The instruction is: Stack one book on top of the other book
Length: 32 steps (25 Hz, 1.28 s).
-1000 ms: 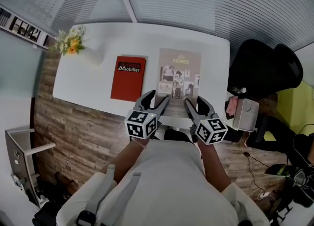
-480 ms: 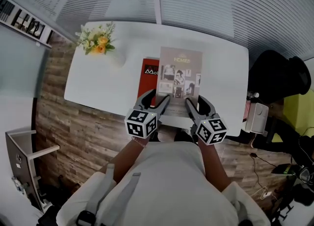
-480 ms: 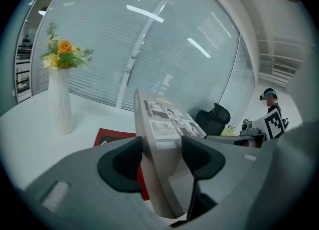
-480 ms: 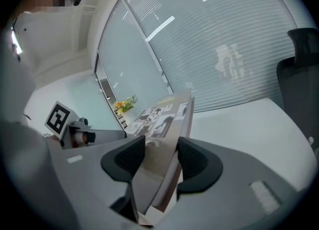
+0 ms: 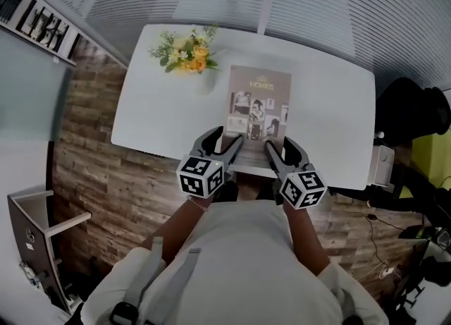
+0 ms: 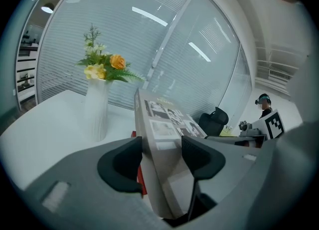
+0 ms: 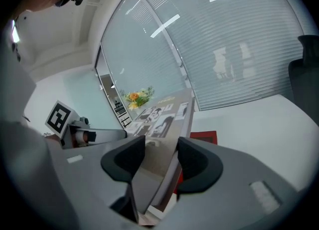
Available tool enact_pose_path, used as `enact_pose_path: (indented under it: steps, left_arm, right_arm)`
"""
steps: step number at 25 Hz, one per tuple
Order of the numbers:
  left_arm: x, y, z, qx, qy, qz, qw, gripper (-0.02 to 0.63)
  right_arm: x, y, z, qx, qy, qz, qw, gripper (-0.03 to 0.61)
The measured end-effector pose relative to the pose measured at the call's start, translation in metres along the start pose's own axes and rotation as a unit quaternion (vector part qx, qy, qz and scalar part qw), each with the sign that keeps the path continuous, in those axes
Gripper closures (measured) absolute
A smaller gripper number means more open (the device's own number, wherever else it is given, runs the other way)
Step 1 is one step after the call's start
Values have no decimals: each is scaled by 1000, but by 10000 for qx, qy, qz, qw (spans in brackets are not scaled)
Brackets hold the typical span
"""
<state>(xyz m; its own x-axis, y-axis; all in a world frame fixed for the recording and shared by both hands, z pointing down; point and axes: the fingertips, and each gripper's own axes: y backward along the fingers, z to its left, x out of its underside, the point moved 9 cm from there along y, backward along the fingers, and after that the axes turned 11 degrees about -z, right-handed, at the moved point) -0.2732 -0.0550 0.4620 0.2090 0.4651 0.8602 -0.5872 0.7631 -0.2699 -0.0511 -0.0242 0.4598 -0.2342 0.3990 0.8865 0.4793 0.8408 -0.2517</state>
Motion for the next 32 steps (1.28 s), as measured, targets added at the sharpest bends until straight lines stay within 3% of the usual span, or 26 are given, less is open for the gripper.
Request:
enact_pose_path:
  steps: [9, 32]
  left_arm:
    - [-4, 19, 25, 115, 113, -25, 9999, 357]
    - [8, -2, -24, -113, 80, -153, 9998, 357]
  right_arm:
    - [7, -9, 31, 123, 66, 36, 9999, 382]
    - [-5, 21, -12, -61, 168, -26, 9998, 380]
